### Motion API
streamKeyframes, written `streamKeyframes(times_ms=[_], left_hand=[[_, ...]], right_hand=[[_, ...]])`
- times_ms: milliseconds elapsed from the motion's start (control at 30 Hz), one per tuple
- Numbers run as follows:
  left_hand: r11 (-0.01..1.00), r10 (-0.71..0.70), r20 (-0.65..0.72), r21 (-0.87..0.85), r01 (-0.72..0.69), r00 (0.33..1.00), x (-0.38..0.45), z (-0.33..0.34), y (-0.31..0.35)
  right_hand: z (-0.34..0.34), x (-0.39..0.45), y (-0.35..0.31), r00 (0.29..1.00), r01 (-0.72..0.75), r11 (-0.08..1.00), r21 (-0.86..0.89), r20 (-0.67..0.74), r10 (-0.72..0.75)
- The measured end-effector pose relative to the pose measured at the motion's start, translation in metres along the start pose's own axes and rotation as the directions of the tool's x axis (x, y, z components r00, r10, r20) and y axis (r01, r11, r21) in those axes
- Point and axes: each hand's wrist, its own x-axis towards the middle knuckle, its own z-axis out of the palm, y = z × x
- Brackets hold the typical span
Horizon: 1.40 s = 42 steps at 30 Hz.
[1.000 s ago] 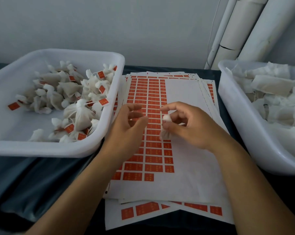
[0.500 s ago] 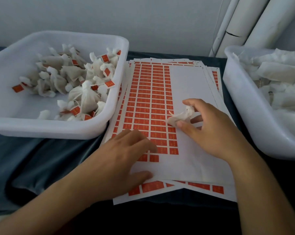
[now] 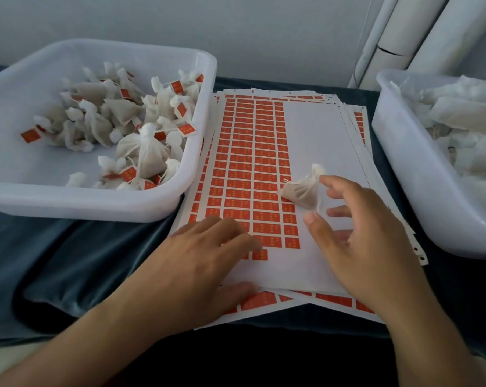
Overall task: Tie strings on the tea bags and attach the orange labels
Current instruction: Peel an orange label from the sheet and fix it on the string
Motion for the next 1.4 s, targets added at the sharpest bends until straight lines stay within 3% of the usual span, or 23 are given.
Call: streamKeyframes(times_ms=[233, 500, 767, 833, 900, 967, 1033, 1133, 1200, 1300, 1400], left_hand=[[0.988, 0.133, -0.101, 0.090, -0.125, 0.986, 0.000, 0.004, 0.006], [0.985, 0.148, -0.093, 0.099, -0.139, 0.985, 0.000, 0.004, 0.010], [0.985, 0.166, -0.150, 0.066, -0.157, 0.975, 0.001, 0.000, 0.009], [0.977, 0.200, -0.197, 0.114, -0.180, 0.960, 0.002, 0.001, 0.010], [0.978, 0.190, -0.292, 0.141, -0.154, 0.937, 0.004, 0.001, 0.009], [0.984, 0.155, -0.401, 0.143, -0.105, 0.903, 0.006, -0.001, 0.009], [0.984, 0.154, -0.478, 0.155, -0.089, 0.865, 0.008, -0.002, 0.009], [0.978, 0.188, -0.529, 0.179, -0.108, 0.828, 0.006, -0.003, 0.009], [0.974, 0.207, -0.516, 0.189, -0.125, 0.831, 0.004, -0.003, 0.010], [0.993, 0.114, -0.480, 0.040, -0.108, 0.870, 0.003, -0.002, 0.013], [0.998, -0.037, -0.417, -0.069, 0.009, 0.908, 0.007, -0.007, 0.015]], right_hand=[[0.000, -0.025, -0.016, 0.998, 0.010, 0.994, 0.108, 0.054, -0.016], [-0.002, -0.030, -0.024, 0.979, -0.032, 0.999, 0.039, 0.204, 0.023], [-0.010, -0.035, -0.026, 0.948, -0.055, 0.979, 0.197, 0.319, -0.011], [-0.013, -0.037, -0.029, 0.899, -0.130, 0.949, 0.289, 0.438, -0.010], [-0.014, -0.038, -0.033, 0.777, -0.281, 0.900, 0.333, 0.629, 0.009], [-0.009, -0.037, -0.036, 0.681, -0.409, 0.834, 0.370, 0.732, 0.010], [0.000, -0.035, -0.039, 0.677, -0.532, 0.697, 0.481, 0.736, 0.009], [0.013, -0.033, -0.048, 0.709, -0.690, 0.227, 0.688, 0.705, 0.018], [0.022, -0.032, -0.053, 0.735, -0.677, 0.030, 0.736, 0.674, 0.071], [0.033, -0.033, -0.053, 0.760, -0.616, -0.105, 0.781, 0.624, 0.182], [0.039, -0.034, -0.051, 0.751, -0.597, -0.114, 0.794, 0.603, 0.269]])
